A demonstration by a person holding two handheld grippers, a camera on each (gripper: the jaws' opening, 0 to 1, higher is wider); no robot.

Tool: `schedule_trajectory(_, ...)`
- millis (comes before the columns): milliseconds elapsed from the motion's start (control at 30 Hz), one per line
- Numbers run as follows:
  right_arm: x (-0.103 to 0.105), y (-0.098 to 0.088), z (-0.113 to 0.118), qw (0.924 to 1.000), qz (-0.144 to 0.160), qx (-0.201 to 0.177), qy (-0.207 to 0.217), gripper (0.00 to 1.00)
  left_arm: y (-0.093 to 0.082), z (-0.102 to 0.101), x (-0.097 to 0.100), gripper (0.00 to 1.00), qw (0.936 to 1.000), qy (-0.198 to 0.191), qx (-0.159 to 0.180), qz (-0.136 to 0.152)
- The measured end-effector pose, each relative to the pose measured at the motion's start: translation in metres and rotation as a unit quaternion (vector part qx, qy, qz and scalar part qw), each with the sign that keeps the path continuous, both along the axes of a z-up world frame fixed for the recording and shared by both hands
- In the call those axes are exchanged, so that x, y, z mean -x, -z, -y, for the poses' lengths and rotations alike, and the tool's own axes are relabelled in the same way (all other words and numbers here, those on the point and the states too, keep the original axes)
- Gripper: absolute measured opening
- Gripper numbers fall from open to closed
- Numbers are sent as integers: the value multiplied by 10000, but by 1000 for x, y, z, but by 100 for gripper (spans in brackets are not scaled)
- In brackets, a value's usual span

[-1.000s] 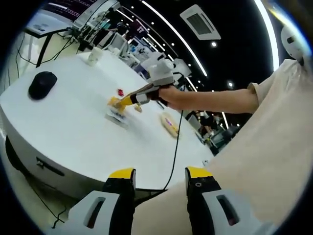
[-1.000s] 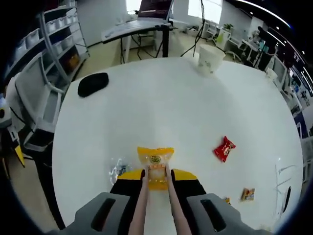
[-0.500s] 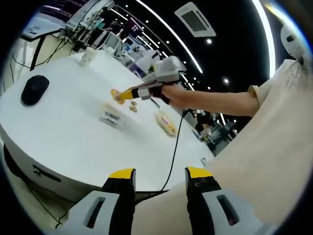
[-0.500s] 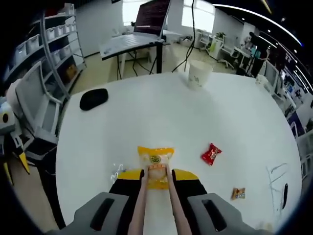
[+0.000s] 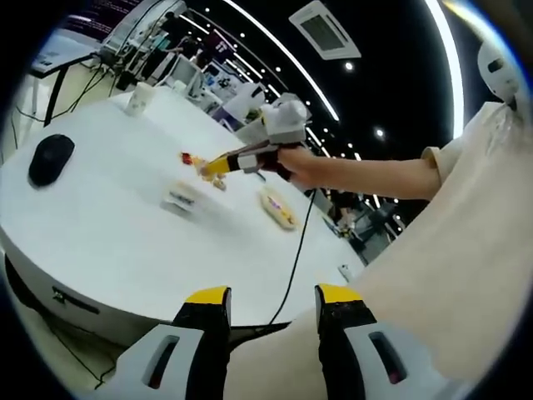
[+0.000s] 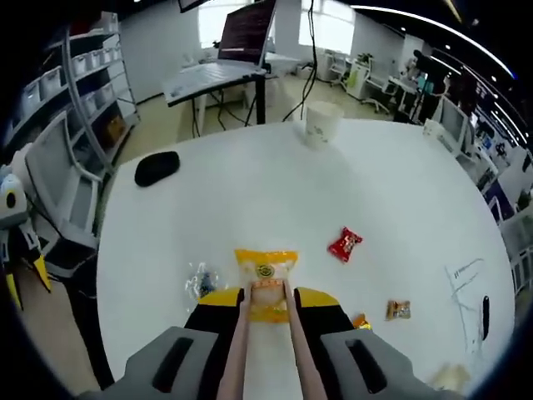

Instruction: Place the target food into the container with the food tongs after gripping and lifting it, then release it inside without dropping or visibly crushing the food.

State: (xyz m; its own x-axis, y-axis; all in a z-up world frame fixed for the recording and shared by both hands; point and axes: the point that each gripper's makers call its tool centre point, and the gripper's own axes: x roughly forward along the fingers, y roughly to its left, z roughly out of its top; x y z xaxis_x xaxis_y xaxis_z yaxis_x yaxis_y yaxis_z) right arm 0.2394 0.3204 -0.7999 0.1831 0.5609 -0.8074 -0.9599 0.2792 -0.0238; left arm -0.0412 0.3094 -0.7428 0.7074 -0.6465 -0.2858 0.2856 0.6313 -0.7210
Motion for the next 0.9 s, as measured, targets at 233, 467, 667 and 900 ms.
schedule_trajectory(233,-7,-6,7,9998,92,-73,135,23,-1,5,-2,39,10000,29,16,32)
schedule_trajectory(467,-11,-13,17,9992,142,-176,335,21,-2,8,-4,39,9999,94,0,59)
schedule_trajectory(667,-11,-17,30,9987,138,-191,455,21,-4,14,-5,39,9997,223,8,84)
schedule_trajectory(900,-11,-23,52,9971,136,-269,695,22,-6,23,-5,39,9990,428,1,136)
